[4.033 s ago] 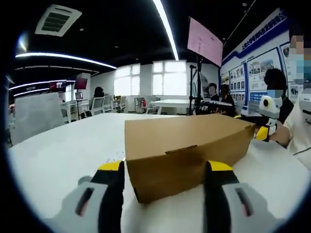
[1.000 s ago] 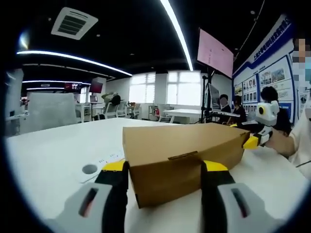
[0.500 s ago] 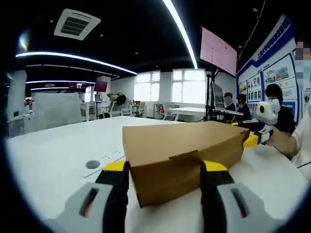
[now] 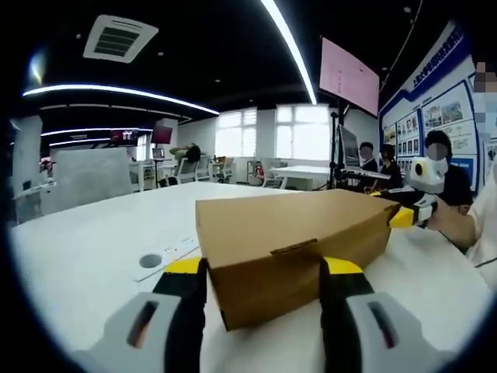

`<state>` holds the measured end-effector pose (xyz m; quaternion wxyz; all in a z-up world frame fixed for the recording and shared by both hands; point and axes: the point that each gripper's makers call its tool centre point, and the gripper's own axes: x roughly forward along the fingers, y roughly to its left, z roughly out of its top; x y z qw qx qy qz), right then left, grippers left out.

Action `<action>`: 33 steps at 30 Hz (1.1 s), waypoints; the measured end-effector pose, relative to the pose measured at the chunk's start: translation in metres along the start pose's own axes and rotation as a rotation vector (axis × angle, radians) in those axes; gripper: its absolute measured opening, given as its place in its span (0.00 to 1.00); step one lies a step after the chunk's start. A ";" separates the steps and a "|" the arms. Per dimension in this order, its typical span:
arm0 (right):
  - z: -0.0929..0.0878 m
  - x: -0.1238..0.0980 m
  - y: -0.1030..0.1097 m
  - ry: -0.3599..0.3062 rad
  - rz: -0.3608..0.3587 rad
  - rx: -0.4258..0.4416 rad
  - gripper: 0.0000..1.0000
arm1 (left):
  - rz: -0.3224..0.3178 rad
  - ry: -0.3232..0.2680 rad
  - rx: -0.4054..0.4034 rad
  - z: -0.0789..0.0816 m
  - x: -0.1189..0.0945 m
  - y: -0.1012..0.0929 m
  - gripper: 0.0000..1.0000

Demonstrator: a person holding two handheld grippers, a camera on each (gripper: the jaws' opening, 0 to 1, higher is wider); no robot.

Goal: Operate the shoe box by opening the lid, removing the specified soft item, and placing it in the target area until the item is outside and the box remains undamaged.

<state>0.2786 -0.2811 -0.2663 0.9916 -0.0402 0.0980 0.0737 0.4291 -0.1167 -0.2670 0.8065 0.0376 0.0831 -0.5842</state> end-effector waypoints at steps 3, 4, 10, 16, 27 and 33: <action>0.000 0.000 0.000 -0.005 0.000 0.000 0.71 | 0.003 0.011 -0.003 0.000 0.000 0.000 0.59; 0.000 0.000 0.000 -0.006 0.001 -0.003 0.71 | 0.004 0.011 -0.003 0.000 0.000 0.000 0.59; 0.000 0.001 -0.001 -0.005 0.008 -0.006 0.71 | 0.009 0.018 -0.003 0.000 -0.001 -0.001 0.59; -0.001 0.002 -0.001 -0.004 0.004 -0.020 0.71 | 0.023 0.007 -0.015 -0.001 -0.003 -0.003 0.59; 0.000 0.002 -0.003 0.010 0.048 -0.021 0.71 | 0.062 0.025 -0.022 -0.002 -0.008 -0.006 0.59; -0.001 0.001 -0.002 -0.004 0.062 -0.031 0.70 | 0.073 0.013 -0.022 -0.004 -0.013 -0.008 0.59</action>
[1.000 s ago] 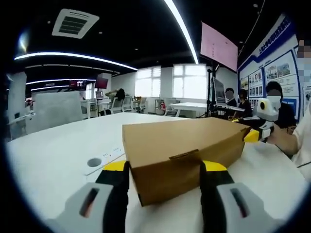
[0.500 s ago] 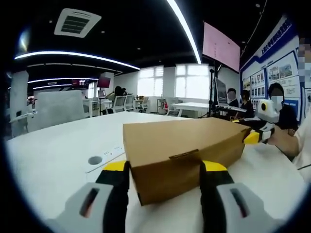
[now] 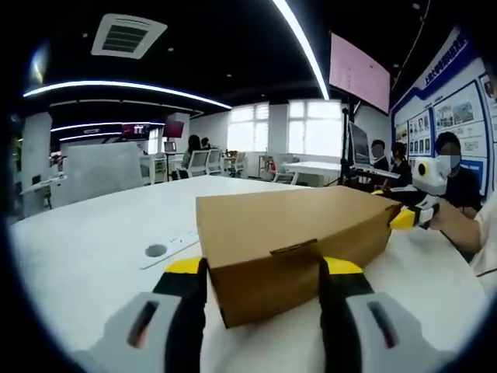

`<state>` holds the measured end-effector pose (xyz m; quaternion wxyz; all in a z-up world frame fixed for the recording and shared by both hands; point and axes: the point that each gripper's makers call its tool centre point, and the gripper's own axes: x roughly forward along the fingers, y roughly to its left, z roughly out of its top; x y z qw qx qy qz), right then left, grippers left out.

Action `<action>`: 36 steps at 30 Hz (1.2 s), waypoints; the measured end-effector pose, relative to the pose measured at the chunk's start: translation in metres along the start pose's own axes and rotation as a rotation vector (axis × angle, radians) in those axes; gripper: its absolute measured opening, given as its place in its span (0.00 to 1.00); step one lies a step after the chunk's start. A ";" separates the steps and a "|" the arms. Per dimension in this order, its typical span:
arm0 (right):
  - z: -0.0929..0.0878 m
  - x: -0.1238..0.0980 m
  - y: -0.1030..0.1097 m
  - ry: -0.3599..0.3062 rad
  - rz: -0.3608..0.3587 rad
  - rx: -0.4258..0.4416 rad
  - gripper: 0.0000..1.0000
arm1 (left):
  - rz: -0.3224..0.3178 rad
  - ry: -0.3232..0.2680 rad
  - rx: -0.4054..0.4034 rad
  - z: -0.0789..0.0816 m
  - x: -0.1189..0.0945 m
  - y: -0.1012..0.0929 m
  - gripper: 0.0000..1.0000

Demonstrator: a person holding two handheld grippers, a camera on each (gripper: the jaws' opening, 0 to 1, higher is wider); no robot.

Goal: Operate the shoe box by opening the lid, removing the specified soft item, and placing it in the target area until the item is outside and the box remains undamaged.

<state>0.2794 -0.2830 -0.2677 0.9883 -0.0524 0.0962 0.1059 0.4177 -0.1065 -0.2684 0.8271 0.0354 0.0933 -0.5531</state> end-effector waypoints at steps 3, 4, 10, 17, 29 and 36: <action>-0.001 -0.001 -0.001 0.012 0.031 -0.019 0.70 | 0.004 -0.002 0.000 0.000 -0.006 -0.001 0.57; 0.000 -0.001 -0.001 0.016 0.039 -0.018 0.70 | 0.010 0.003 0.003 -0.001 -0.008 -0.003 0.56; 0.000 0.002 0.001 0.010 0.032 -0.014 0.72 | 0.037 0.005 -0.001 -0.002 -0.010 -0.005 0.57; 0.004 -0.001 -0.005 -0.030 0.089 0.063 0.69 | 0.056 -0.026 -0.025 -0.003 -0.012 -0.005 0.56; 0.000 0.005 -0.006 -0.028 0.049 0.109 0.79 | 0.078 -0.012 0.121 -0.002 -0.020 -0.008 0.51; 0.019 0.006 -0.002 -0.091 0.002 -0.006 0.84 | 0.053 -0.055 0.028 0.005 -0.020 0.003 0.60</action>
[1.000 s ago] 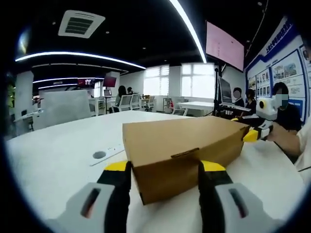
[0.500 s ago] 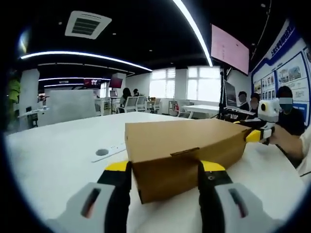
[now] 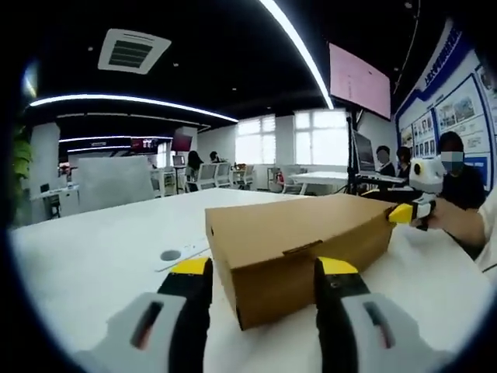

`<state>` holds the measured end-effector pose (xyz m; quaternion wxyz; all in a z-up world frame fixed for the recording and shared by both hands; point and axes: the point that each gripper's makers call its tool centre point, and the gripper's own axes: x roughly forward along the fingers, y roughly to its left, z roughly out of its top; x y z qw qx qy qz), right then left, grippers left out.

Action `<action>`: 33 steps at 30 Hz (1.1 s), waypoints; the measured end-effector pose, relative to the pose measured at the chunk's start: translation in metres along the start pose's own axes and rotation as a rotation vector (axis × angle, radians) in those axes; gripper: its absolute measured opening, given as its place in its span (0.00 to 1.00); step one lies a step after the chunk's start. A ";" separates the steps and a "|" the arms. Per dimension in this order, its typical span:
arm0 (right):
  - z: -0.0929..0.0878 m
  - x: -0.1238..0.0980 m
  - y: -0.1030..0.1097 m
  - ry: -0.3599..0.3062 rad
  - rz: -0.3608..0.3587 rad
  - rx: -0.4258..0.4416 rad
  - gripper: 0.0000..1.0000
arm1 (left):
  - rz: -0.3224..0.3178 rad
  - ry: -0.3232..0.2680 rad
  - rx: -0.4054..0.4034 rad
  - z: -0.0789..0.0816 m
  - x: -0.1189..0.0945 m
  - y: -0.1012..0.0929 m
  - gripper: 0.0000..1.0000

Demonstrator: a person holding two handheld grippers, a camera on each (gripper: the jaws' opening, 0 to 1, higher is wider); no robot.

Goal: Operate the shoe box by opening the lid, removing the specified soft item, and placing it in the target area until the item is outside and the box remains undamaged.

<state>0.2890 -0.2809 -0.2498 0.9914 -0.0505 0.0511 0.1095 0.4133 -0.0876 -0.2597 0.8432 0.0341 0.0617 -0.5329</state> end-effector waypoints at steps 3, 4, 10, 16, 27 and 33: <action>-0.004 0.003 0.001 0.024 -0.005 0.010 0.84 | -0.021 -0.006 -0.017 -0.001 0.002 -0.002 0.65; -0.005 0.004 0.002 0.024 -0.005 0.004 0.85 | -0.030 -0.014 -0.021 0.000 0.003 -0.004 0.65; -0.006 0.010 -0.001 0.039 -0.011 0.015 0.91 | -0.073 -0.005 -0.041 -0.003 0.013 -0.006 0.61; -0.006 0.010 0.000 0.026 -0.006 0.019 0.90 | -0.066 0.015 -0.058 -0.002 0.017 -0.004 0.61; -0.006 0.009 -0.001 0.030 0.004 0.028 0.87 | -0.049 -0.049 -0.044 -0.004 0.012 -0.008 0.60; -0.007 0.008 0.000 0.030 0.020 0.031 0.85 | -0.026 -0.067 -0.052 -0.005 0.006 -0.013 0.60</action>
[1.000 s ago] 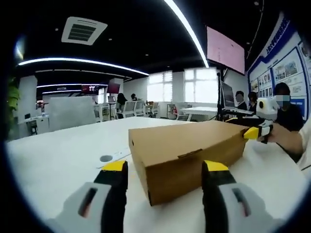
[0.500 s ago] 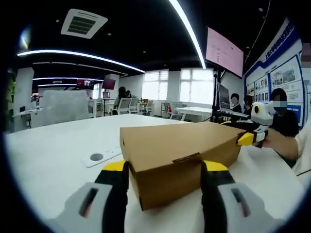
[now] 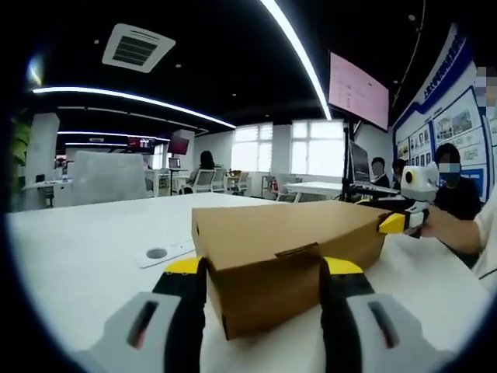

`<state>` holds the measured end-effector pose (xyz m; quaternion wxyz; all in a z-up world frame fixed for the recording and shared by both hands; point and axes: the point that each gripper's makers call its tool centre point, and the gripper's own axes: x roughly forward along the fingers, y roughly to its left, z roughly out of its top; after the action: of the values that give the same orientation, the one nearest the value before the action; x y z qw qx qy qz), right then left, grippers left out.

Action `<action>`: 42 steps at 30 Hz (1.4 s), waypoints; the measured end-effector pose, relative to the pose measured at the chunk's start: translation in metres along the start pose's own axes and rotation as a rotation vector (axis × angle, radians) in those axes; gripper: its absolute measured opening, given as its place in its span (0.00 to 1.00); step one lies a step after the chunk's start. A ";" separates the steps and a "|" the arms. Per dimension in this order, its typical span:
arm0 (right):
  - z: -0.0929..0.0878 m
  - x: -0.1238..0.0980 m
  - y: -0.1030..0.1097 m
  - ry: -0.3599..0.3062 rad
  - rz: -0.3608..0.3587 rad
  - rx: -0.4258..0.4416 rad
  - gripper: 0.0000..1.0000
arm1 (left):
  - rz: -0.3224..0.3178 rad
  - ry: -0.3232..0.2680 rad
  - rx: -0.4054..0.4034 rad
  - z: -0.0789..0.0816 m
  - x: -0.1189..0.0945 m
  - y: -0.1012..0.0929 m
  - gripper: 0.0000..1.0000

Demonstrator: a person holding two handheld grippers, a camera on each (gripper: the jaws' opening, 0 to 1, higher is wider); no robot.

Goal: Operate the shoe box by opening the lid, removing the specified soft item, and placing it in the target area until the item is outside and the box remains undamaged.

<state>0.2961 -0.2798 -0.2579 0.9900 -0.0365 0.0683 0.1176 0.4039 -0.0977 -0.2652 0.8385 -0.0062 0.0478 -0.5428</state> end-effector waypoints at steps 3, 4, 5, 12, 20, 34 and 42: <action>-0.001 -0.002 0.001 0.003 0.009 0.000 0.84 | 0.008 0.001 0.001 0.001 -0.002 -0.001 0.60; -0.001 -0.002 0.001 0.002 0.010 0.003 0.83 | 0.014 0.007 0.001 0.001 -0.002 -0.002 0.60; -0.001 -0.002 0.001 0.003 0.010 0.004 0.82 | 0.020 0.014 0.000 0.002 -0.002 -0.002 0.60; -0.001 -0.002 0.000 0.012 0.032 0.006 0.83 | 0.051 0.007 -0.003 0.001 -0.007 -0.004 0.60; -0.002 -0.005 0.002 0.008 0.054 0.010 0.79 | 0.085 0.046 0.013 0.000 -0.017 -0.012 0.59; -0.002 -0.006 0.007 0.000 0.088 -0.001 0.80 | 0.129 0.034 0.030 -0.003 -0.029 -0.021 0.59; -0.004 -0.012 0.012 -0.010 0.105 -0.007 0.79 | 0.149 0.043 0.030 -0.005 -0.038 -0.027 0.58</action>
<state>0.2809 -0.2710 -0.2605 0.9827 -0.0358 0.0649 0.1700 0.3634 -0.0744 -0.2662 0.8753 0.0214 0.0578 -0.4796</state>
